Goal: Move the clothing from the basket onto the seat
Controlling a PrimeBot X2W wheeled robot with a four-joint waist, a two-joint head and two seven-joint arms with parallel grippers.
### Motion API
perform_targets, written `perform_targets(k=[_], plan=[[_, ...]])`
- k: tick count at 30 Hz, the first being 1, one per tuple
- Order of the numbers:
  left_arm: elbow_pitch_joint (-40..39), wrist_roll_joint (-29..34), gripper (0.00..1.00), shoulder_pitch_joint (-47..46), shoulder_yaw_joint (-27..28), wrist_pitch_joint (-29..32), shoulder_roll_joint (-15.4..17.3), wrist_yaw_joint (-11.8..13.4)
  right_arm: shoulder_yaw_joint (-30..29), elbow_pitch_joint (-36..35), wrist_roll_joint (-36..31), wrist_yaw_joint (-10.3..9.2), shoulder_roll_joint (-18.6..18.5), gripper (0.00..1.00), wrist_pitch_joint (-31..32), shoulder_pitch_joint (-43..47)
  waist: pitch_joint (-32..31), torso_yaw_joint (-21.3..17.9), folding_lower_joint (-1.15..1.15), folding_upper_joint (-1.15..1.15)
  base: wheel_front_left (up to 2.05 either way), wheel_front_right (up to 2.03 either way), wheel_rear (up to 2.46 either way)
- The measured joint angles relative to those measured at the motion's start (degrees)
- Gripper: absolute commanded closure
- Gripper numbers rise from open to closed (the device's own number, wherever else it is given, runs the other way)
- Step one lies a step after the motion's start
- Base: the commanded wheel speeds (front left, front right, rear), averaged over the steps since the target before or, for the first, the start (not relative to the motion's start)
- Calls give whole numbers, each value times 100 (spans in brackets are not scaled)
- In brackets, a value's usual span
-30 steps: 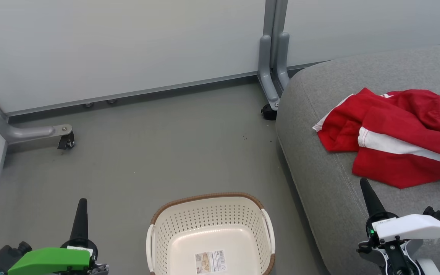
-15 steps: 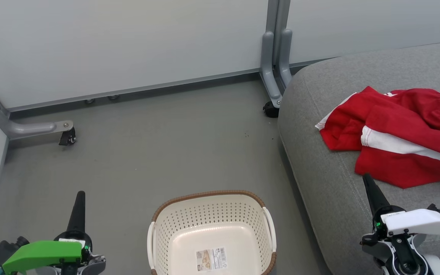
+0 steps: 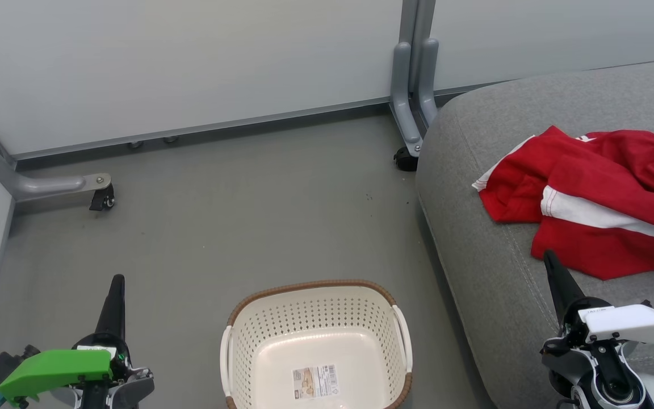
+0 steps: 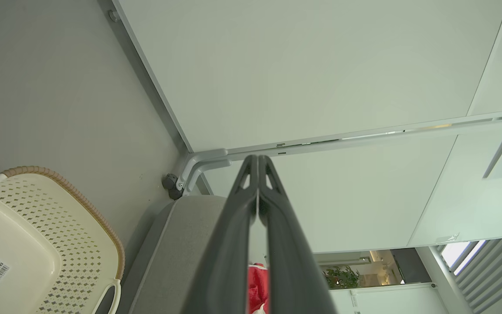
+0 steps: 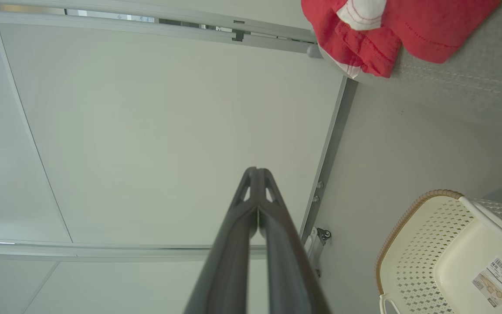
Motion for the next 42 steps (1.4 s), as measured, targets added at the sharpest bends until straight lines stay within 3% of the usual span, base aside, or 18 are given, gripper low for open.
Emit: perform_targets(k=[20, 42], plan=[[90, -703, 100, -234, 100, 216, -7, -1, -174, 48, 756, 0, 18, 100, 225, -140, 82, 59, 0, 0, 0, 0, 0], [93, -694, 100, -239, 152, 249, -32, -1, -225, 53, 739, 0, 47, 100, 267, -155, 82, 59, 0, 0, 0, 0, 0]])
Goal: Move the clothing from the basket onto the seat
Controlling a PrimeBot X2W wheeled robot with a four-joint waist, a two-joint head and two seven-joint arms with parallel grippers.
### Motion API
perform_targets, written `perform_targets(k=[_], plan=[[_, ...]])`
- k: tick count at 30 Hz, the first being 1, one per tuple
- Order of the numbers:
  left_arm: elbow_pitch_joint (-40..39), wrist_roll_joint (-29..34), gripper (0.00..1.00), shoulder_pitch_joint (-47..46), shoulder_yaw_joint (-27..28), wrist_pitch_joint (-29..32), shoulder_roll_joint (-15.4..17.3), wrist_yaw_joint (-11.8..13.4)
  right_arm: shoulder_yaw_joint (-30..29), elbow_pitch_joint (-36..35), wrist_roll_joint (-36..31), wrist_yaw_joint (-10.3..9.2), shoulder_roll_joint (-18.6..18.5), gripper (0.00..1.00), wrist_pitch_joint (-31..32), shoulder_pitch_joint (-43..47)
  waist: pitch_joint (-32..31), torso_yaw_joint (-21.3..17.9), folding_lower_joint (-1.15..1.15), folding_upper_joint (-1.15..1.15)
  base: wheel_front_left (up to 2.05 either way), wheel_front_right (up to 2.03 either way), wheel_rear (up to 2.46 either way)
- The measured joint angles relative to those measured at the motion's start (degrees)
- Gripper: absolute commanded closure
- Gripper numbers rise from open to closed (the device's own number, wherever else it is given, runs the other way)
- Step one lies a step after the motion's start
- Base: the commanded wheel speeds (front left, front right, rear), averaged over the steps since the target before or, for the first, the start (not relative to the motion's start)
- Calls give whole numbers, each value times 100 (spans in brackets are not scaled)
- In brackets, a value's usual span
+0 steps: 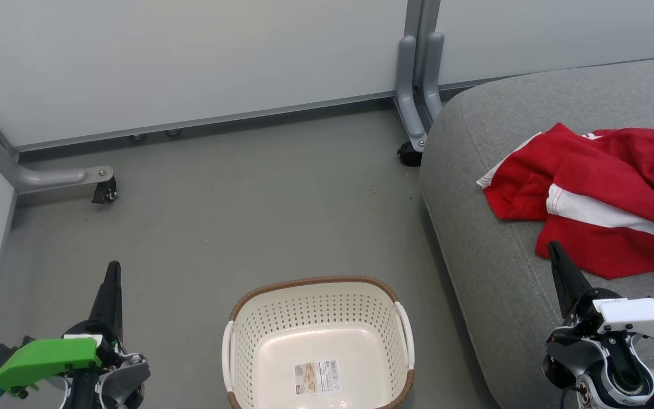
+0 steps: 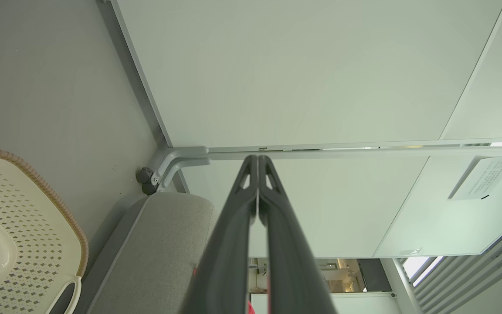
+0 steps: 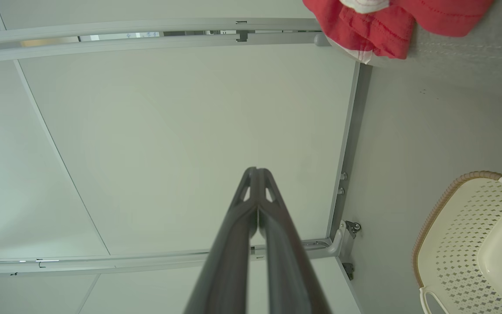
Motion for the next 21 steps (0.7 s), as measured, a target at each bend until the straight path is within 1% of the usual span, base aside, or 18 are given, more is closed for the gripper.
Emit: perform_targets(k=[21], plan=[[2, 22, 100, -2, 32, 25, -27, 0, -36, 2, -35, 0, 29, 100, 33, -2, 0, 0, 0, 0, 0, 0, 0]])
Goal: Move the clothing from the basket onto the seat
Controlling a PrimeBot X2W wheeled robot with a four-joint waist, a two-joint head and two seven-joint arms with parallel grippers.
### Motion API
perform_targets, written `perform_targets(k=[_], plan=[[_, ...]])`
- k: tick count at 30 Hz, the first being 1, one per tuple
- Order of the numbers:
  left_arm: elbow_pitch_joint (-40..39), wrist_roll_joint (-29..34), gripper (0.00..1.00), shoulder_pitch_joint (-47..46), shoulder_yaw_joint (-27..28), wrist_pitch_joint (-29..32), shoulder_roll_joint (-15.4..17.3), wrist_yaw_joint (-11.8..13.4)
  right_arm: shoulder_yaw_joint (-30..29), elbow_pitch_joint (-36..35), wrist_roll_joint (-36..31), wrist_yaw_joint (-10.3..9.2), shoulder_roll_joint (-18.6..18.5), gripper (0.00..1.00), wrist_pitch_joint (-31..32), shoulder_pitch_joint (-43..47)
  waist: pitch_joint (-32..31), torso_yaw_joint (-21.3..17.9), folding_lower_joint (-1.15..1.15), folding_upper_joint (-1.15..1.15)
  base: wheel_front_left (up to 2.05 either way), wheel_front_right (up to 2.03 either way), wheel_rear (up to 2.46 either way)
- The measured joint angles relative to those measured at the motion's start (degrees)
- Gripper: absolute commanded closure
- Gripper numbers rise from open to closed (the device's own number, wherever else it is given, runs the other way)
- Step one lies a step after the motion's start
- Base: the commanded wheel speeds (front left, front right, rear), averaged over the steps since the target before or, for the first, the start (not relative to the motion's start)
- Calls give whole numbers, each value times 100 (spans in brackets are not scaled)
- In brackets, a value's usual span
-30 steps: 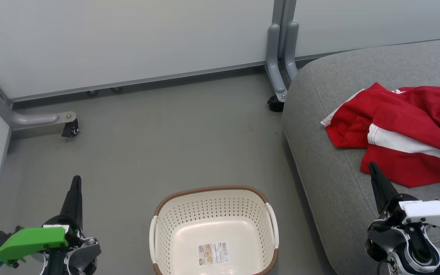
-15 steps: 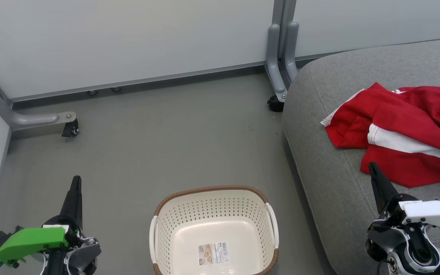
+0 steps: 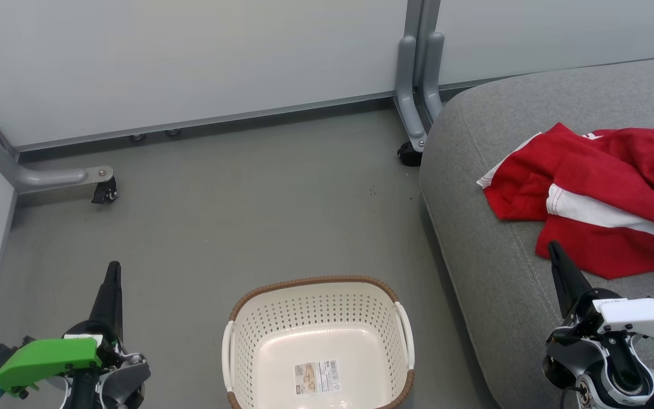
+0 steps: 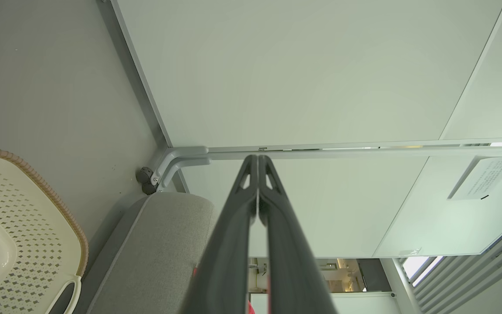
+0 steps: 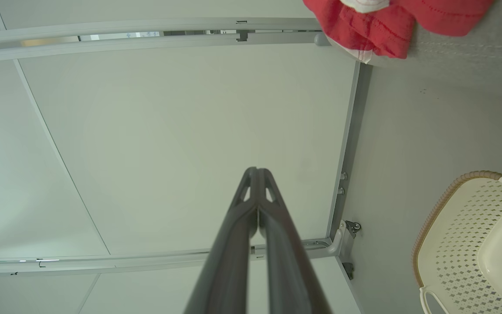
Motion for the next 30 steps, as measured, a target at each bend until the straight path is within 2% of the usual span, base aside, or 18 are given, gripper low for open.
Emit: perform_targets(k=[30], plan=[[1, 36, 100, -8, 33, 41, -40, 0, -46, 2, -38, 0, 38, 100, 34, -4, 0, 0, 0, 0, 0, 0, 0]])
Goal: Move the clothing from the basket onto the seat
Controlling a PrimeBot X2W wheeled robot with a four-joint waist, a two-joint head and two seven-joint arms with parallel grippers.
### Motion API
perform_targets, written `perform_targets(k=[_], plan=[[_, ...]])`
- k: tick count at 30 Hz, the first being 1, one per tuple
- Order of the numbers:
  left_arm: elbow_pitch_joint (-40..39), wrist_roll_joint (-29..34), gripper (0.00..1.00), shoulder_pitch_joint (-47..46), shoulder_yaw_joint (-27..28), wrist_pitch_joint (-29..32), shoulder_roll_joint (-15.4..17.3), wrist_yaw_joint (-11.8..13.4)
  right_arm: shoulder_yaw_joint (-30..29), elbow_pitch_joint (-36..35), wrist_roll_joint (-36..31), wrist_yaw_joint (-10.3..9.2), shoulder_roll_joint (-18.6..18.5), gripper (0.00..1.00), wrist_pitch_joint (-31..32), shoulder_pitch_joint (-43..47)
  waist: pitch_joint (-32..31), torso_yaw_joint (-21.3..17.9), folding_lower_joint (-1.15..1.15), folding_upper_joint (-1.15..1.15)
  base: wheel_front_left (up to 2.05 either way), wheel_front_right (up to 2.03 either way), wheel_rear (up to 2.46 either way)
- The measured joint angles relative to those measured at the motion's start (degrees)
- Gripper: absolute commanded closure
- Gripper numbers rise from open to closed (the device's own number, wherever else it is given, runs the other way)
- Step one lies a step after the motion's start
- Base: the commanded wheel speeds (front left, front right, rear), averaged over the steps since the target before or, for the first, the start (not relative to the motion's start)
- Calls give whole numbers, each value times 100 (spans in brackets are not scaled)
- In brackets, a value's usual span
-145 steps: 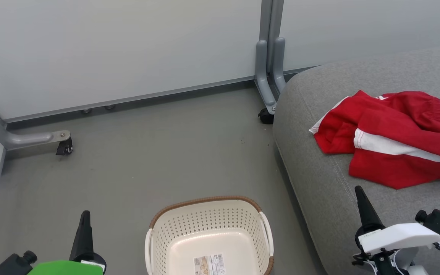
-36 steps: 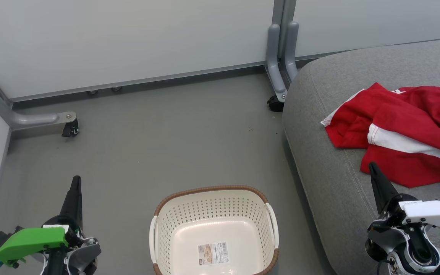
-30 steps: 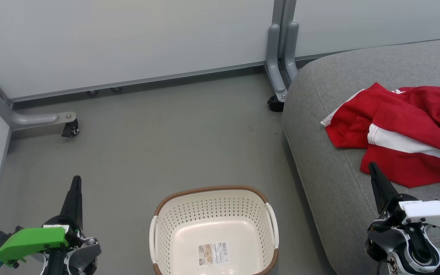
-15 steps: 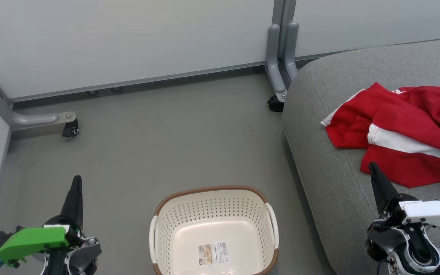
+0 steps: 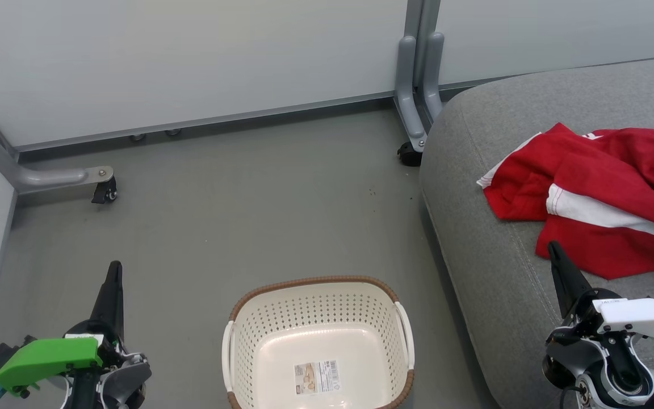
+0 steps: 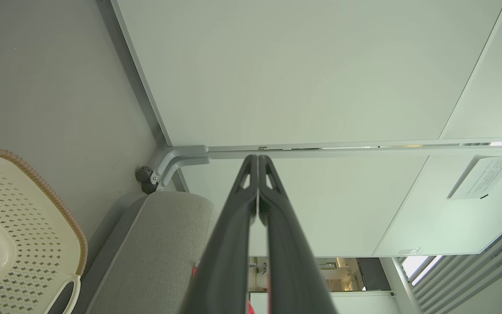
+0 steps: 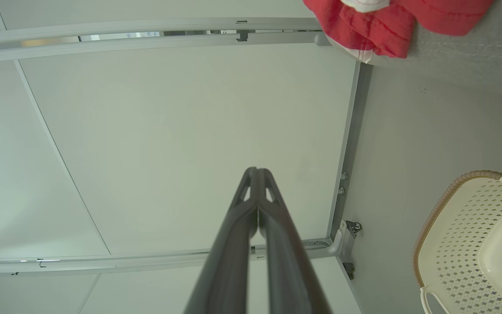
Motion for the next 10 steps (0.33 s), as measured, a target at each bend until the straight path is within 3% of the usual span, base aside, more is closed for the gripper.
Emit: perform_targets(k=[10], plan=[[1, 2, 100, -1, 10, 2, -7, 0, -13, 1, -13, 0, 9, 100, 14, -2, 0, 0, 0, 0, 0, 0, 0]])
